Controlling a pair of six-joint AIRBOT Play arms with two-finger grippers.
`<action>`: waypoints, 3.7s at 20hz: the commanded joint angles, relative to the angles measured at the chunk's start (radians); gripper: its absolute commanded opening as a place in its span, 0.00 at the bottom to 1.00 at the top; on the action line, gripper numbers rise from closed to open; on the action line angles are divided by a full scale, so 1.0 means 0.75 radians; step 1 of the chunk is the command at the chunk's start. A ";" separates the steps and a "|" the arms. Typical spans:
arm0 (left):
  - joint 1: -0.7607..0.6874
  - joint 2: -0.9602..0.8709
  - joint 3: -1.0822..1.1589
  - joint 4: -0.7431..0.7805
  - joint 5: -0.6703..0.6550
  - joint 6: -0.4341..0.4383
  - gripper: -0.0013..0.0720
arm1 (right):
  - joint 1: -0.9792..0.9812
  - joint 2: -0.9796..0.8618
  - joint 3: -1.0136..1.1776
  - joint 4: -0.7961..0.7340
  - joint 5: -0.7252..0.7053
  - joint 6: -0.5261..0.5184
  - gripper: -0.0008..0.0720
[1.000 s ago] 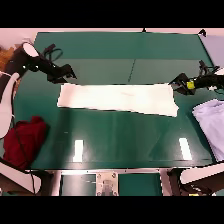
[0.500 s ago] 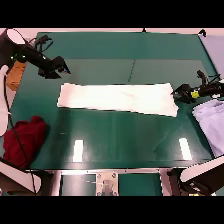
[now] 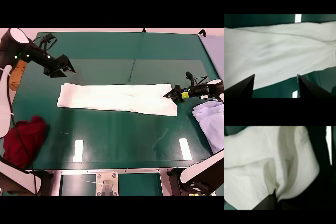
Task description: Fold the shirts.
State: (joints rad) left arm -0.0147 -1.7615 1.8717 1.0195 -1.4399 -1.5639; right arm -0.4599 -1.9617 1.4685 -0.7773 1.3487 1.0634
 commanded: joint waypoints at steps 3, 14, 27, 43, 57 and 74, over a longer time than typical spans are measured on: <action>-0.222 -0.013 -0.007 -0.006 0.223 0.148 0.05 | 0.050 0.004 0.102 0.003 0.071 0.074 0.04; -0.796 -0.434 -0.001 -0.308 0.887 0.248 0.05 | 0.131 0.413 0.595 0.035 0.498 0.329 0.04; -0.747 -0.564 0.173 -0.562 0.602 0.352 0.05 | 0.218 0.512 0.598 0.050 0.472 0.408 0.04; -0.111 -0.092 0.257 0.325 -0.314 0.623 0.05 | 1.215 0.379 0.172 0.134 -0.805 0.571 0.04; -0.111 -0.092 0.231 0.312 -0.397 0.675 0.05 | 0.763 0.489 0.118 -0.247 -0.348 0.563 0.73; -0.111 -0.092 0.231 0.312 -0.371 0.656 0.05 | 0.800 0.085 -0.156 0.406 -0.446 0.310 0.42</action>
State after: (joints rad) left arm -0.0986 -1.8313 2.0453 1.2530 -1.7195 -1.0718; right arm 0.0975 -1.8629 1.3209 -0.5335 1.0370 1.3117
